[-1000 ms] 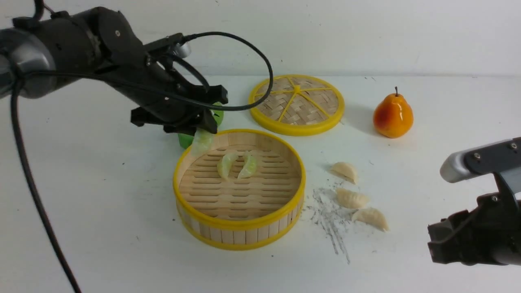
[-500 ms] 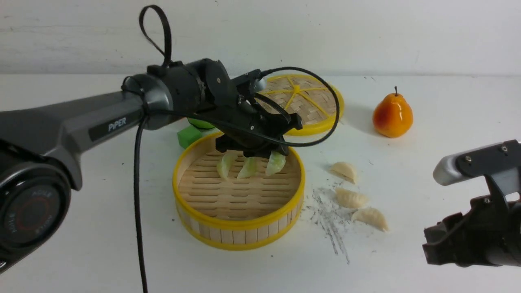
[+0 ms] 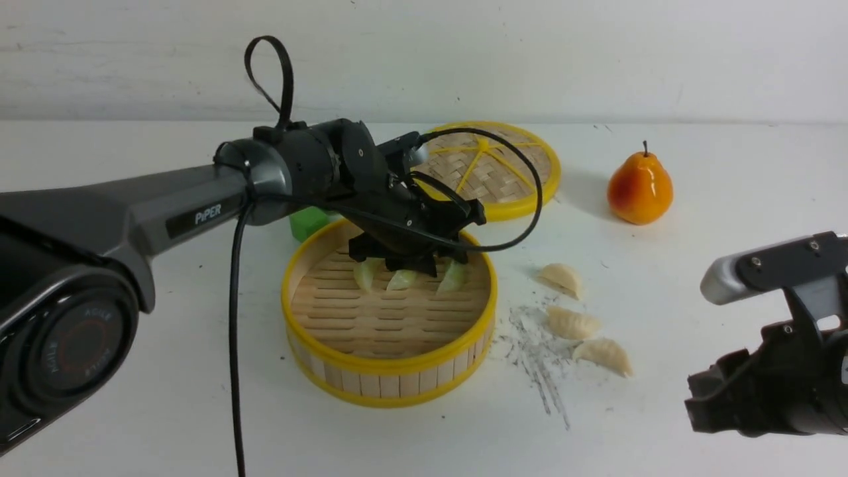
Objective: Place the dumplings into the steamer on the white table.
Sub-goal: 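Place the dumpling into the bamboo steamer basket with the left gripper, then reach for and grasp a dumpling lying on the table beside the steamer, then place the dumpling in the bamboo steamer basket with the right gripper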
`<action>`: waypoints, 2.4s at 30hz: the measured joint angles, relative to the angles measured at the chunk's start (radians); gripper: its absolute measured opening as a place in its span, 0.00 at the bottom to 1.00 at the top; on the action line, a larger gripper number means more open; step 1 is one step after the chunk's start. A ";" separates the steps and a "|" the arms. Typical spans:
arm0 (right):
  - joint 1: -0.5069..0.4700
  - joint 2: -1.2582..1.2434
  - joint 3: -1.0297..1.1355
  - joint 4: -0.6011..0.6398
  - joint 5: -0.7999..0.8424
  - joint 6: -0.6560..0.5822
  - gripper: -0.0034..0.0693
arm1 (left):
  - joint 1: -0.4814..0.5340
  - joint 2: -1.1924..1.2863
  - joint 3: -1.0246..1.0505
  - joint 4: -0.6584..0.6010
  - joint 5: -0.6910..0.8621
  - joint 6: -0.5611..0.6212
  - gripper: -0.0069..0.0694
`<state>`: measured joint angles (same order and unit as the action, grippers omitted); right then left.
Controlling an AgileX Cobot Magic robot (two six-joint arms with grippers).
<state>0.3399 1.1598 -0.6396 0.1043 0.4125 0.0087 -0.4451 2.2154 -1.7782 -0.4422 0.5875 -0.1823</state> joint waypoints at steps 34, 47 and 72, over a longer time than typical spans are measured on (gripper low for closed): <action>0.000 0.457 -0.508 0.059 0.337 -0.239 0.68 | 0.001 -1.333 0.627 0.481 0.334 0.017 0.07; 0.000 0.793 -0.670 -0.129 0.296 -0.269 0.69 | 0.001 -1.644 1.105 0.688 0.245 -0.051 0.07; 0.041 0.667 -0.841 0.340 0.484 -0.270 0.30 | 0.001 -1.748 1.222 0.757 0.173 -0.214 0.07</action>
<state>0.3808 1.8266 -1.4805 0.4438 0.8966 -0.2617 -0.4443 0.4673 -0.5560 0.3148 0.7609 -0.3967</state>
